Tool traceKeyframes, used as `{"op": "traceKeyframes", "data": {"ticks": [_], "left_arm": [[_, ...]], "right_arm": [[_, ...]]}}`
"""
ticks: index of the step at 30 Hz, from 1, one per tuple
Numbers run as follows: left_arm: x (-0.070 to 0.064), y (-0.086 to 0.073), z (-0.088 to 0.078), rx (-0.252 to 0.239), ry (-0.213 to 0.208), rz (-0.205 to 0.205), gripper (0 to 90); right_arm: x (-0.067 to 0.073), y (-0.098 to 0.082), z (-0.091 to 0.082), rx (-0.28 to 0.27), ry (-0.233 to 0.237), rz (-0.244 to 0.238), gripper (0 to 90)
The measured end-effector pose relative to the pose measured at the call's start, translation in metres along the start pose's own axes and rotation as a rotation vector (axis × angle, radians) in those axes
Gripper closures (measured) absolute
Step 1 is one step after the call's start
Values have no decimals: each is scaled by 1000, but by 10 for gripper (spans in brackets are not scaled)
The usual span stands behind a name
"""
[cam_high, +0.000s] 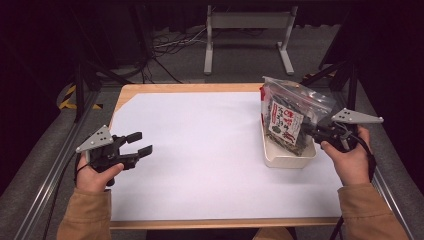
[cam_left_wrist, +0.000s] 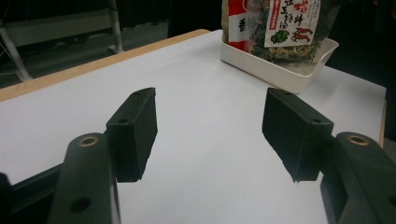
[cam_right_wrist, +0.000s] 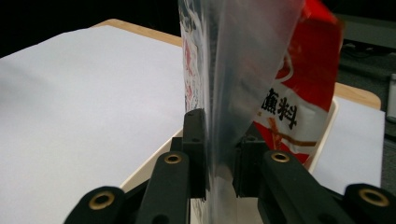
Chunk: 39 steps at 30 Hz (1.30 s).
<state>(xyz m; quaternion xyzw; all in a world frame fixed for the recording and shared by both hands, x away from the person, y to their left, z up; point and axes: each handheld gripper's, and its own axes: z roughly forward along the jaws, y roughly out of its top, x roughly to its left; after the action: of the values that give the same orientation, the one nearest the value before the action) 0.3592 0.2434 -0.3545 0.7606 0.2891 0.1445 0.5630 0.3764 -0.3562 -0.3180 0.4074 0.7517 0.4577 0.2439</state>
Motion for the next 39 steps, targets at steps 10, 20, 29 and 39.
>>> {"op": "traceKeyframes", "data": {"ticks": [10, 20, 29, 39], "left_arm": [[-1, 0, 4, 8, -5, 9, 360], [-5, -3, 8, 28, -13, 5, 357], [-11, -9, 7, 39, -10, 16, 356], [-15, -11, -1, 41, -9, 35, 355]], "right_arm": [[-4, -19, 2, -10, -6, 38, 777], [-8, -20, -3, -77, -5, 68, 707], [-1, -21, -25, -144, -34, 45, 457], [15, -29, -48, -133, -31, 0, 426]]}}
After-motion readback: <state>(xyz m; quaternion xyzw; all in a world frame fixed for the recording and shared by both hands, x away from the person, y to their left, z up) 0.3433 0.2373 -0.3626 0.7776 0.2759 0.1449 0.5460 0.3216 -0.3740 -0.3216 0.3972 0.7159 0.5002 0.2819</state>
